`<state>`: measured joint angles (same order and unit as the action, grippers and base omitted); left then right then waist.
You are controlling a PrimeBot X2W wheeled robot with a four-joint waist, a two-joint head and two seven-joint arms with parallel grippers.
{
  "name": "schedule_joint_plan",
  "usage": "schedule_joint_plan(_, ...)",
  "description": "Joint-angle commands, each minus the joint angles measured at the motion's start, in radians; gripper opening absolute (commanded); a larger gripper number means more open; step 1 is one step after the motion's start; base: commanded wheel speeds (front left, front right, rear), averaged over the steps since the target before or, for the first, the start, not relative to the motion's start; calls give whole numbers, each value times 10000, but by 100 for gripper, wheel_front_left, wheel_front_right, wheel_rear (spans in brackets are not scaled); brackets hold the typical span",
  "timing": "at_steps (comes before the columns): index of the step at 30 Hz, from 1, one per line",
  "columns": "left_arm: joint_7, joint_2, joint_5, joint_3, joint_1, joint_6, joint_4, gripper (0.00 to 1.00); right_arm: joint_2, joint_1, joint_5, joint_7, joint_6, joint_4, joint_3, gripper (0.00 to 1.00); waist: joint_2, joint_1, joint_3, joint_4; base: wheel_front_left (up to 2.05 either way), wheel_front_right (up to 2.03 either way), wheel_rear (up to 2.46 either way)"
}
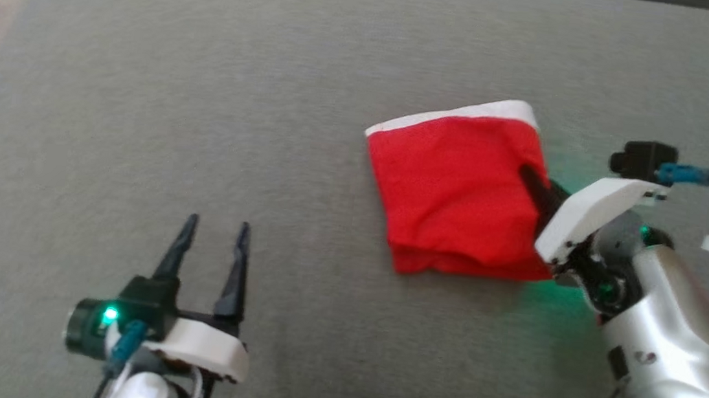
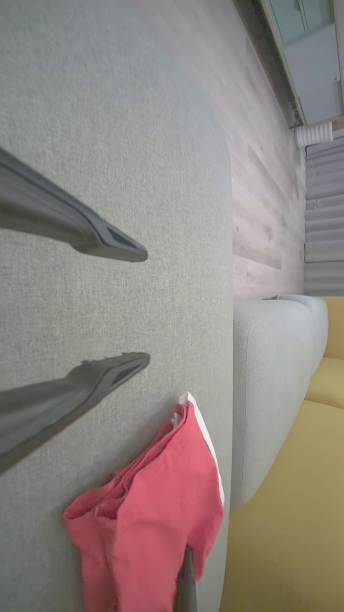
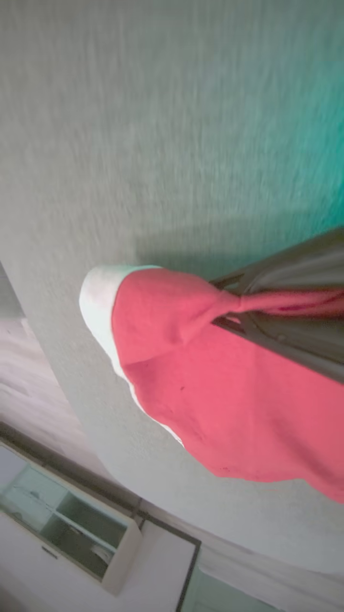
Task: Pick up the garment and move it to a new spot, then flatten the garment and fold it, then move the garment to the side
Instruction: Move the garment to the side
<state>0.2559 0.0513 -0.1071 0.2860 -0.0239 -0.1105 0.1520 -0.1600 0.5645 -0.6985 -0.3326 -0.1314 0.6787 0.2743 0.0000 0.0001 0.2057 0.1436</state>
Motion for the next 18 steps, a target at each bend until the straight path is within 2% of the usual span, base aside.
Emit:
schedule_joint_plan(1,59,-11,75,-407,-185,-48,-345,100,-194,304,-50,140,7,-381,107,0,0,-1,-34,-576,0,0,0)
schedule_joint_plan(6,59,-3,282,-671,-166,91,-425,100,-1153,694,-37,346,7,-598,-24,0,0,-1,129,-1798,0,0,0)
schedule_joint_plan(10,59,5,437,-779,-391,244,-419,100,-1910,1053,110,447,7,-476,-326,0,0,-1,402,-2477,0,0,0)
schedule_joint_plan(18,59,58,713,-803,-732,477,-328,100,-2884,1944,788,1265,7,-6,-661,0,0,-1,1008,-2910,0,0,0)
